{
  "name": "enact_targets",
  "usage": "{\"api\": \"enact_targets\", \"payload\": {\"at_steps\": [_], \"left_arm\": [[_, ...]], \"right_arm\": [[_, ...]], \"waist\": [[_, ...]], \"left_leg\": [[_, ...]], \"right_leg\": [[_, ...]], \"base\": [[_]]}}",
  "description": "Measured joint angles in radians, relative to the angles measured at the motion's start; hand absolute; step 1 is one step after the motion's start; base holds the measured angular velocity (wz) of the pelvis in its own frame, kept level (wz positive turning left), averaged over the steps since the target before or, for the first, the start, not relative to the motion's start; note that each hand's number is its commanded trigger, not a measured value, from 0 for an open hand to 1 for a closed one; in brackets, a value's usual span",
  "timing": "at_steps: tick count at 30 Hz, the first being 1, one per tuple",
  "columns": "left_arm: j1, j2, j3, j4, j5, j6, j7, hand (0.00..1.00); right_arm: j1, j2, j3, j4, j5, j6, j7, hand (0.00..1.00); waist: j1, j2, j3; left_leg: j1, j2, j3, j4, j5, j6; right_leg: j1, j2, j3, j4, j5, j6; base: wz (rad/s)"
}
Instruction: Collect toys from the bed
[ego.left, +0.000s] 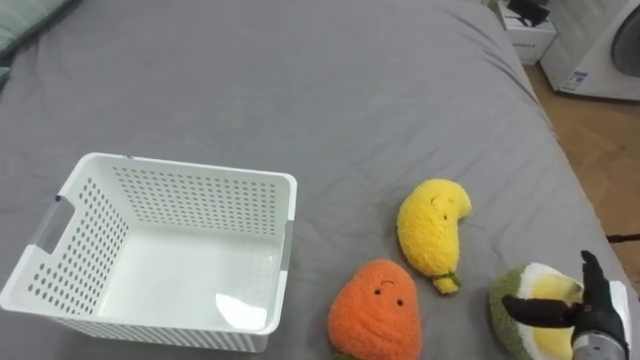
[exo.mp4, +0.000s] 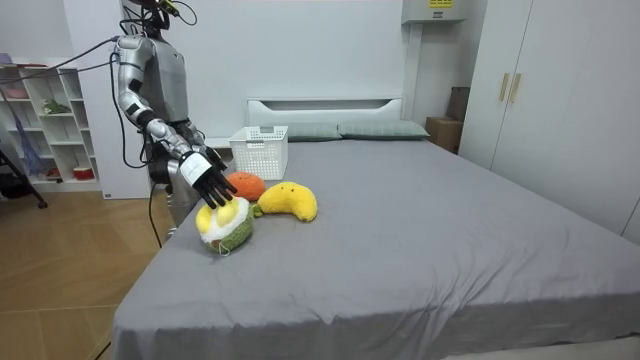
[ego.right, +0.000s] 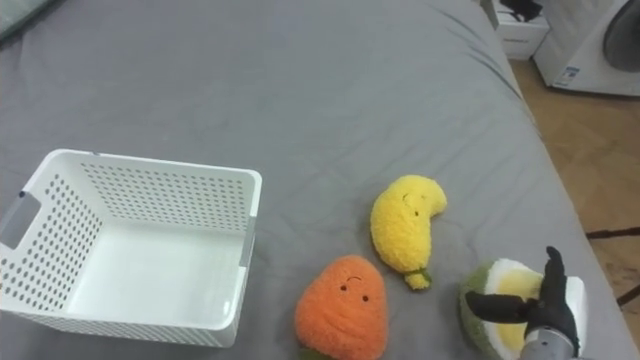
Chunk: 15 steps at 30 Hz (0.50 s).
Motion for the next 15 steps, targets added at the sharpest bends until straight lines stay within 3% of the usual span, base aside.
{"api": "enact_targets", "payload": {"at_steps": [4, 15], "left_arm": [[-0.001, 0.0, 0.0, -0.001, 0.02, 0.008, -0.006, 0.0], [-0.047, 0.011, -0.023, 0.024, 0.016, 0.005, -0.002, 0.0]], "right_arm": [[-0.014, 0.0, 0.001, 0.061, -0.073, 0.0, 0.0, 0.0], [-0.148, -0.007, 0.053, 0.306, -0.193, -0.007, -0.004, 0.0]], "waist": [[0.001, 0.003, -0.0099], [0.026, 0.005, -0.0022]], "left_leg": [[-0.016, 0.0, -0.001, 0.008, 0.0, 0.0], [-0.052, -0.001, -0.022, 0.021, 0.0, 0.0]], "right_leg": [[-0.016, 0.0, 0.0, 0.006, 0.0, -0.001], [-0.04, -0.002, -0.018, 0.016, 0.003, -0.003]], "base": [[0.0], [0.05]]}}
